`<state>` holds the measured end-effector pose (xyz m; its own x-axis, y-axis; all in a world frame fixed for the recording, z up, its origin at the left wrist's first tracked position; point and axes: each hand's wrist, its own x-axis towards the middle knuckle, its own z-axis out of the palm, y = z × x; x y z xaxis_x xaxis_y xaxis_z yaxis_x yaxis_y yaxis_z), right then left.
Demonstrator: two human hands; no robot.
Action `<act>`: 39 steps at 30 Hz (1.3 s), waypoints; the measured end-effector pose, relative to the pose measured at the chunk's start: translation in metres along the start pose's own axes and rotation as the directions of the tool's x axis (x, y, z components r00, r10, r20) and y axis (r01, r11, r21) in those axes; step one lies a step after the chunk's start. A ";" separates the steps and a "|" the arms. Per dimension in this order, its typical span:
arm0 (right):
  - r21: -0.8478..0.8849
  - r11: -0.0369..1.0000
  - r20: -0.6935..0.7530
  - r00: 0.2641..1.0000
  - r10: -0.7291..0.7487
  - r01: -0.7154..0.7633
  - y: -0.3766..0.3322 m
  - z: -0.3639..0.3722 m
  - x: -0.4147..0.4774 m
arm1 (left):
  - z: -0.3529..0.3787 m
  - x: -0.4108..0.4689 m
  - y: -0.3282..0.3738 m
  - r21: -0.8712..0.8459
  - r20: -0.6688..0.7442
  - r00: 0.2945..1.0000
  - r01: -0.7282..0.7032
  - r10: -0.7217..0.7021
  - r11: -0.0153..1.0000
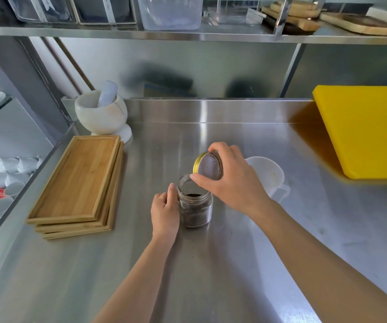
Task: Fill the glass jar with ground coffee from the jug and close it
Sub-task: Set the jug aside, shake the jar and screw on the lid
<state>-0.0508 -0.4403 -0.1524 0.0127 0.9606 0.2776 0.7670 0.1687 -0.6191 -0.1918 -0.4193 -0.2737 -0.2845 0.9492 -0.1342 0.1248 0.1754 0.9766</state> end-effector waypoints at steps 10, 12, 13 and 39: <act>0.064 0.985 -0.064 0.985 -0.157 0.162 -0.003 0.025 0.005 | 0.001 -0.002 0.002 -0.039 -0.020 0.999 0.024 -0.025 0.999; 0.112 0.977 -0.074 0.982 -0.173 0.180 0.000 0.028 0.005 | 0.001 -0.002 0.002 -0.033 -0.022 1.000 0.017 -0.018 0.999; 0.132 0.973 -0.077 0.981 -0.180 0.189 0.002 0.029 0.004 | 0.001 -0.002 0.002 -0.024 -0.025 1.000 0.011 -0.011 1.000; 0.008 0.957 0.580 0.779 -0.240 0.289 0.020 0.016 0.033 | 0.001 0.003 -0.005 0.004 0.000 0.999 -0.048 0.048 0.999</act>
<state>-0.0458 -0.4018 -0.1675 -0.5462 0.8354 -0.0612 0.7328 0.4411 -0.5181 -0.1922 -0.4169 -0.2793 -0.2783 0.9566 -0.0870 0.1419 0.1305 0.9812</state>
